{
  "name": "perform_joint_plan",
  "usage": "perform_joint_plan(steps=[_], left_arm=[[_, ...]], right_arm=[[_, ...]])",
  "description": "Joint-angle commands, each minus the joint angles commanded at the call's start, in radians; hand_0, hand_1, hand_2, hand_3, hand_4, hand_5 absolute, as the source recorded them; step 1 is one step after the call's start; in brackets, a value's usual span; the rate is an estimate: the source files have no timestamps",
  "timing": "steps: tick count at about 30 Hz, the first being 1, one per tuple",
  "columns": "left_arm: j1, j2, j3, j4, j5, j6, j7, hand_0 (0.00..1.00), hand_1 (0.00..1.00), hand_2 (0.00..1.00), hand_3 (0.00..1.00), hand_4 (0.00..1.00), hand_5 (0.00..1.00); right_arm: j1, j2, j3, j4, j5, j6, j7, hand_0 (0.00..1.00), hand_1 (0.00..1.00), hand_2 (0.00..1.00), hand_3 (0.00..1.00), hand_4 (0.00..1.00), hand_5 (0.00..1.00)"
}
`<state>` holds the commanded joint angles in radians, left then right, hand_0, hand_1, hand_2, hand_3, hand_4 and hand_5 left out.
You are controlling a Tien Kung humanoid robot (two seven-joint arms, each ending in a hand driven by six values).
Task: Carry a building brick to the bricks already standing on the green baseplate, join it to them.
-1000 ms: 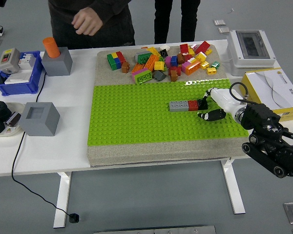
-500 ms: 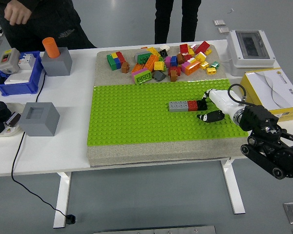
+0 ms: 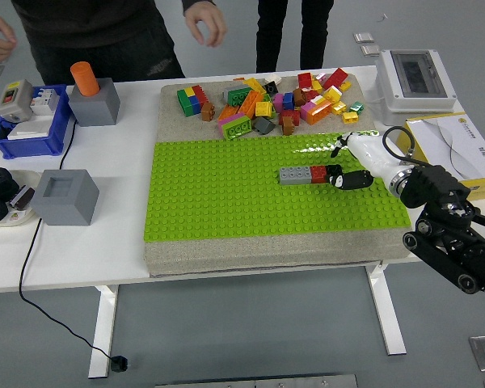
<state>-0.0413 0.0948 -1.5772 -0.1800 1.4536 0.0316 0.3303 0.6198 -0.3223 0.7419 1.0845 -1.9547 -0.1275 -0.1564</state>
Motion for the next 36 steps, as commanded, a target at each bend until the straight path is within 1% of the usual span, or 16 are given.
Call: perform_joint_plan(steps=[2,5,6,10,11,14,15,17,18,19,22,23,24,26,35,36], left_arm=[[0.002,0.000,0.002,0.000,-0.001,-0.001,0.001,0.771,0.758,0.698,0.552,0.998,0.771],[0.004,0.000,0.003,0.000,0.003,-0.003,0.003,0.771,0.758,0.698,0.552,0.998,0.771],[0.005,0.000,0.003,0.000,0.006,-0.004,0.004,0.771,0.759,0.698,0.560,0.998,0.770],[0.008,-0.003,0.005,0.000,0.009,-0.008,0.006,0.771,0.759,0.698,0.560,0.998,0.770],[0.008,-0.004,0.006,0.000,0.009,-0.009,0.007,0.771,0.759,0.698,0.565,0.998,0.785],[0.009,-0.008,0.015,0.000,0.002,-0.011,0.009,0.771,0.759,0.698,0.565,0.998,0.785],[0.010,-0.010,0.026,0.000,-0.011,-0.012,0.010,0.771,0.759,0.698,0.565,0.998,0.785],[0.012,-0.014,0.046,0.000,-0.036,-0.012,0.010,0.771,0.759,0.698,0.565,0.998,0.785],[0.013,-0.016,0.056,0.000,-0.051,-0.012,0.010,0.771,0.759,0.702,0.605,0.998,0.797],[0.014,-0.019,0.066,0.000,-0.065,-0.012,0.009,0.771,0.759,0.702,0.605,0.998,0.797],[0.017,-0.027,0.085,0.000,-0.091,-0.014,0.010,0.771,0.759,0.702,0.605,0.998,0.797],[0.017,-0.029,0.087,0.000,-0.094,-0.015,0.010,0.771,0.759,0.702,0.605,0.998,0.797],[0.017,-0.032,0.088,0.000,-0.094,-0.017,0.011,0.773,0.762,0.708,0.632,0.998,0.825],[0.018,-0.038,0.090,0.000,-0.098,-0.019,0.012,0.773,0.762,0.708,0.632,0.998,0.825],[0.023,-0.062,0.115,0.000,-0.124,-0.028,0.016,0.772,0.764,0.711,0.631,0.998,0.846],[0.023,-0.064,0.117,0.000,-0.125,-0.029,0.016,0.775,0.765,0.715,0.631,0.998,0.862]], right_arm=[[-0.017,-0.003,0.041,0.034,-0.007,-0.015,0.005,0.681,0.817,0.893,0.657,0.781,0.418],[-0.054,0.002,0.106,0.072,0.015,-0.063,0.030,0.681,0.817,0.893,0.657,0.781,0.418],[-0.071,0.005,0.133,0.077,0.037,-0.087,0.047,0.665,0.788,0.858,0.670,0.778,0.415],[-0.129,0.006,0.215,0.083,0.122,-0.169,0.106,0.665,0.788,0.858,0.670,0.778,0.415],[-0.141,0.005,0.232,0.084,0.143,-0.187,0.119,0.643,0.761,0.837,0.681,0.772,0.403],[-0.181,0.000,0.277,0.094,0.215,-0.244,0.159,0.643,0.761,0.837,0.681,0.772,0.403],[-0.196,0.000,0.292,0.101,0.249,-0.268,0.178,0.643,0.761,0.837,0.681,0.772,0.403],[-0.212,0.005,0.311,0.110,0.298,-0.298,0.207,0.643,0.761,0.837,0.681,0.772,0.403],[-0.218,0.010,0.320,0.115,0.323,-0.313,0.224,0.608,0.732,0.815,0.685,0.757,0.384],[-0.222,0.015,0.328,0.119,0.350,-0.327,0.238,0.608,0.732,0.815,0.685,0.757,0.384],[-0.222,0.028,0.340,0.128,0.410,-0.350,0.262,0.608,0.732,0.815,0.685,0.757,0.384],[-0.220,0.031,0.341,0.129,0.430,-0.355,0.267,0.608,0.732,0.815,0.685,0.757,0.384],[-0.217,0.033,0.339,0.131,0.445,-0.358,0.271,0.607,0.728,0.807,0.681,0.759,0.389],[-0.213,0.034,0.335,0.131,0.460,-0.362,0.275,0.607,0.728,0.807,0.681,0.759,0.389],[-0.180,0.049,0.327,0.127,0.467,-0.383,0.284,0.606,0.728,0.802,0.680,0.756,0.383],[-0.177,0.050,0.326,0.125,0.466,-0.386,0.284,0.607,0.727,0.800,0.679,0.750,0.378]])
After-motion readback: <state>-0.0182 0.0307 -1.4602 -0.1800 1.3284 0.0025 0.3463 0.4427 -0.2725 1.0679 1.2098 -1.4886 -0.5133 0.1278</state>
